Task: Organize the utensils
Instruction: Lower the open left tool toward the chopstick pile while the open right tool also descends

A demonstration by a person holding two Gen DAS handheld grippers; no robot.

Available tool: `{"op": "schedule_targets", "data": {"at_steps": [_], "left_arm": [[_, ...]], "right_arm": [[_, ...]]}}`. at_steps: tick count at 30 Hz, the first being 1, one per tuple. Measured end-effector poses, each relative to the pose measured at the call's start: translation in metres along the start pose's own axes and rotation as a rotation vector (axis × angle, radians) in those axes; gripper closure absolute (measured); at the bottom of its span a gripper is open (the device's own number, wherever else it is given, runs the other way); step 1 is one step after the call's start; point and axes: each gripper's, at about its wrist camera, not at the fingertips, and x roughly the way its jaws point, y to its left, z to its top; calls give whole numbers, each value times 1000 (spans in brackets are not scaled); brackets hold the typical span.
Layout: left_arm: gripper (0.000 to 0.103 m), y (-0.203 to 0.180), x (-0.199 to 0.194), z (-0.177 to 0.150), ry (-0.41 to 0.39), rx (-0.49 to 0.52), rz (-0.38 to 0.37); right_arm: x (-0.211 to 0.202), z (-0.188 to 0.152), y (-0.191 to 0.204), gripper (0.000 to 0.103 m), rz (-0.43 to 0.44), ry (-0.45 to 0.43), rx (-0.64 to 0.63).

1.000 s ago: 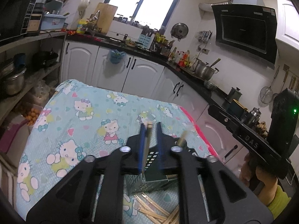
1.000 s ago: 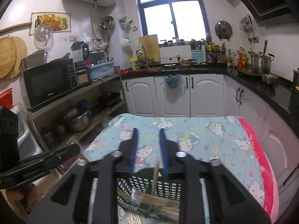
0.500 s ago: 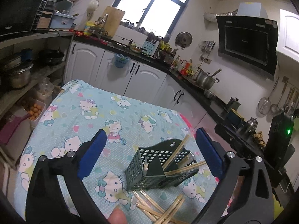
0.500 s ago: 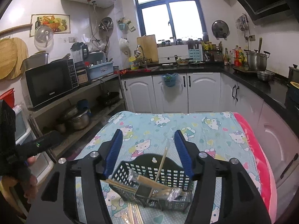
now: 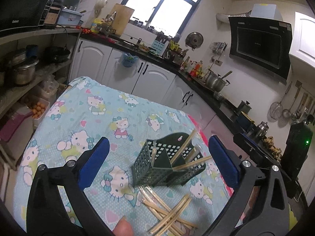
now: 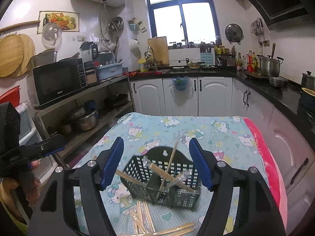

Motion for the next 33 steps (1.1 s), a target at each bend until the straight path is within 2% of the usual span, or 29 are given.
{"op": "schedule_targets", "data": {"at_steps": [9, 33], "left_arm": [[11, 6, -9, -17, 18, -24, 1], [11, 18, -3, -66, 131, -39, 35]], "right_arm": [[-18, -16, 1, 36, 1, 14, -6], [-29, -66, 11, 34, 12, 108, -27]]}}
